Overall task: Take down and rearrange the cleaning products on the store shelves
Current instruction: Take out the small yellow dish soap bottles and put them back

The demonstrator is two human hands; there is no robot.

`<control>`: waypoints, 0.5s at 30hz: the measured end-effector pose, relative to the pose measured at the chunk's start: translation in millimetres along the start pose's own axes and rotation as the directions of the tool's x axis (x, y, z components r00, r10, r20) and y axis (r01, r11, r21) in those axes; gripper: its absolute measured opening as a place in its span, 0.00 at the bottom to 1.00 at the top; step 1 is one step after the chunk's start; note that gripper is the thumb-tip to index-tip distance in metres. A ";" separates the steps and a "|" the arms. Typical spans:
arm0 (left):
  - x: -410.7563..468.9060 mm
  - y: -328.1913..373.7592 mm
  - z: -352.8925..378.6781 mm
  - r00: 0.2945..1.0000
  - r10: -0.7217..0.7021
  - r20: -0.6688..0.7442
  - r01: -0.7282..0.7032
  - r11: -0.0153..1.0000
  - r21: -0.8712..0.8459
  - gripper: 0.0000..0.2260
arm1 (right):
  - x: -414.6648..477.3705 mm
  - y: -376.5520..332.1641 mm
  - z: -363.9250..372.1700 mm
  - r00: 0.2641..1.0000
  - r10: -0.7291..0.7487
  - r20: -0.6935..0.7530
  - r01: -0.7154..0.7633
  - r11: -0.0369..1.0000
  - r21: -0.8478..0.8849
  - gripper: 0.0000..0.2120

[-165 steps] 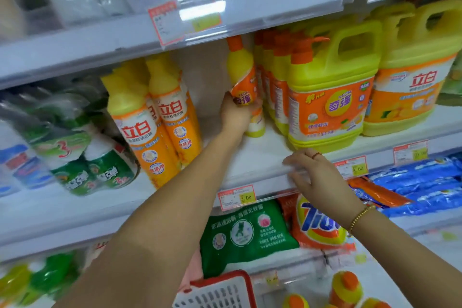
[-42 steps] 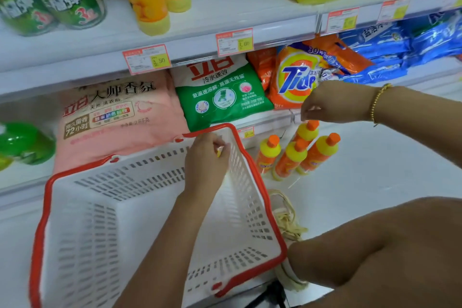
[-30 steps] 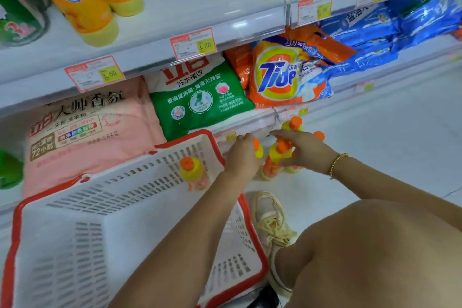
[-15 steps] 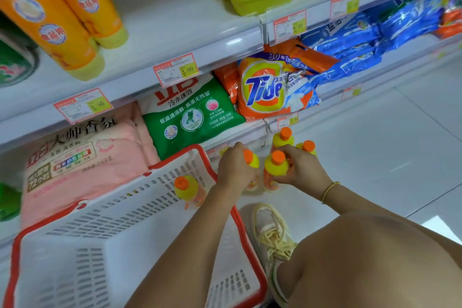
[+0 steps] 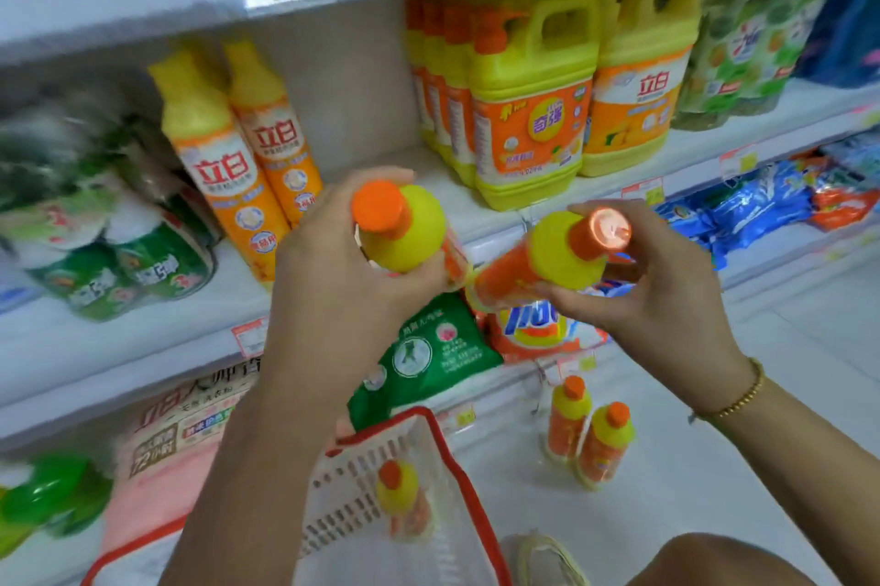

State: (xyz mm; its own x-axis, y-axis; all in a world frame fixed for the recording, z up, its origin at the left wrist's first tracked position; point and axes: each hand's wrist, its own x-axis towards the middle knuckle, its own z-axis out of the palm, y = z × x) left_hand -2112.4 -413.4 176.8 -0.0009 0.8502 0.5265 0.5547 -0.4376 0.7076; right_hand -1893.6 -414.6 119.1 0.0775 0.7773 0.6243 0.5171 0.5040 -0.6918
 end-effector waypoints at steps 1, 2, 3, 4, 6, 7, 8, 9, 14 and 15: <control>9.9 0.8 -5.4 0.999 0.026 -0.030 -0.026 1.000 0.011 0.23 | 12.2 -5.7 4.2 0.999 -0.044 -0.018 0.044 0.999 0.012 0.26; 20.0 1.3 -9.7 0.998 0.047 -0.047 -0.046 0.999 0.029 0.23 | 24.9 -9.2 9.0 0.997 -0.072 -0.025 0.072 0.997 0.022 0.26; 30.8 -0.6 -11.9 0.997 0.061 -0.050 -0.058 0.997 0.057 0.23 | 37.8 -11.8 14.1 0.996 -0.084 -0.021 0.084 0.996 0.029 0.25; 42.2 -4.2 -12.7 0.997 0.069 -0.038 -0.065 0.994 0.087 0.24 | 51.3 -13.3 18.8 0.996 -0.092 -0.016 0.092 0.995 0.024 0.25; 64.4 -13.0 -10.1 0.997 0.080 -0.001 -0.079 0.987 0.143 0.25 | 78.2 -15.6 26.2 0.994 -0.109 -0.014 0.109 0.994 0.013 0.25; 74.1 -18.4 -7.2 0.997 0.082 0.014 -0.084 0.983 0.163 0.26 | 91.1 -16.6 28.9 0.993 -0.117 -0.011 0.118 0.993 0.007 0.25; 82.9 -23.0 -3.8 0.997 0.078 0.022 -0.081 0.982 0.173 0.26 | 103.3 -18.7 31.3 0.991 -0.135 -0.005 0.135 0.991 -0.011 0.25; 91.0 -27.2 -0.7 0.998 0.066 0.023 -0.069 0.982 0.176 0.26 | 113.8 -20.9 33.9 0.987 -0.159 0.008 0.159 0.986 -0.041 0.26; 126.8 -39.4 9.5 0.999 0.024 0.022 -0.027 0.986 0.166 0.25 | 139.8 -25.0 50.7 0.972 -0.232 0.047 0.236 0.964 -0.123 0.26; 132.1 -40.3 12.1 0.999 0.026 0.027 -0.030 0.988 0.152 0.24 | 142.5 -24.6 54.2 0.971 -0.235 0.045 0.238 0.964 -0.117 0.26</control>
State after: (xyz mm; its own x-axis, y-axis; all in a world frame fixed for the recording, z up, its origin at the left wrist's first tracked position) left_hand -2124.7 -279.9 212.1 0.0361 0.8463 0.5315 0.6745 -0.4131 0.6119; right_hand -1941.4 -295.8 205.3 -0.0842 0.6535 0.7522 0.6166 0.6272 -0.4759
